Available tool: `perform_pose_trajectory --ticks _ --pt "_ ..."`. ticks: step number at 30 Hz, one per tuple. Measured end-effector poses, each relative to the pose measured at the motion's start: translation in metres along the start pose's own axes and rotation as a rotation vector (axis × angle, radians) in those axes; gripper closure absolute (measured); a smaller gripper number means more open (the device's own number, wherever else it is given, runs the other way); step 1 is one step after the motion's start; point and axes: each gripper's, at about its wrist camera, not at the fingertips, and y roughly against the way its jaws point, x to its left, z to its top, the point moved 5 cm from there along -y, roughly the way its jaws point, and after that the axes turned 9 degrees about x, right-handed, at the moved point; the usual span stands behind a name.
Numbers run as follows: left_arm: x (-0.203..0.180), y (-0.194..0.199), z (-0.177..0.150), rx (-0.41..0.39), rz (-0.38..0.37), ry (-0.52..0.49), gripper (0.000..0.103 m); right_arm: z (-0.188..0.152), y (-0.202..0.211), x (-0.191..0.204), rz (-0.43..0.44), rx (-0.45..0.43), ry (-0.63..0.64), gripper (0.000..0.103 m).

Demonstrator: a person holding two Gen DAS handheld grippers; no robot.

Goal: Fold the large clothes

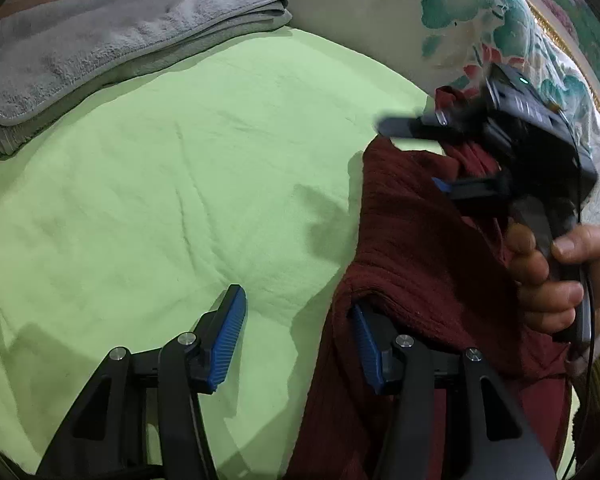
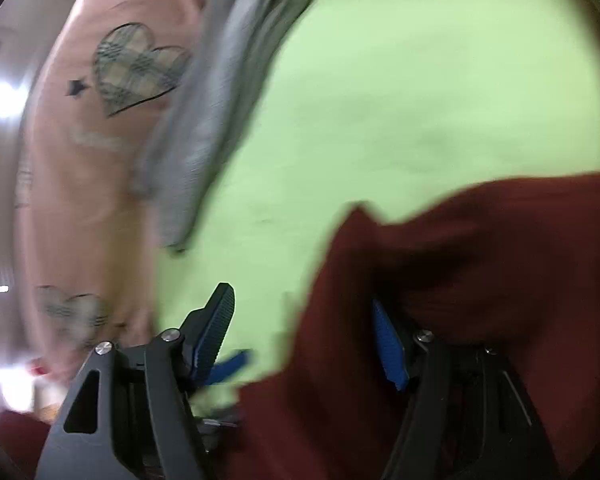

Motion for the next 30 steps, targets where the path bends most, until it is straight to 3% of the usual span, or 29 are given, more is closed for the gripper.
perform_pose_trajectory --ticks 2,5,7,10,12,17,20,24,26,27,30 --pt "0.002 0.002 0.000 -0.002 -0.011 0.009 0.049 0.011 -0.005 0.006 0.080 -0.047 -0.013 0.034" --pt "0.006 0.007 -0.001 -0.003 -0.013 0.023 0.050 0.028 0.009 0.001 0.210 -0.222 -0.106 0.033" --pt "0.008 0.013 -0.004 0.009 0.013 0.012 0.050 0.025 0.026 -0.005 0.224 -0.337 -0.154 0.034" --pt "0.008 0.026 -0.010 0.011 0.047 -0.033 0.052 0.001 0.047 0.002 0.093 -0.393 -0.137 0.034" --pt "0.004 0.033 -0.009 0.016 0.028 -0.042 0.052 -0.024 0.060 0.008 0.033 -0.423 -0.121 0.034" --pt "-0.017 0.040 0.008 -0.009 0.032 -0.108 0.052 -0.114 0.123 -0.002 -0.204 -0.554 -0.162 0.034" --pt "-0.028 0.037 0.022 -0.025 0.043 -0.146 0.052 -0.188 0.178 -0.019 -0.357 -0.686 -0.258 0.034" --pt "-0.036 0.029 0.030 -0.012 0.065 -0.175 0.052 -0.291 0.246 -0.045 -0.640 -0.840 -0.454 0.036" --pt "-0.041 0.019 0.033 0.007 0.082 -0.195 0.052 -0.327 0.264 -0.059 -0.759 -0.842 -0.548 0.041" --pt "-0.042 0.014 0.034 0.016 0.102 -0.202 0.052 -0.338 0.267 -0.068 -0.794 -0.809 -0.580 0.049" --pt "-0.047 0.000 0.032 0.054 0.113 -0.220 0.052 -0.342 0.259 -0.080 -0.825 -0.721 -0.576 0.060"
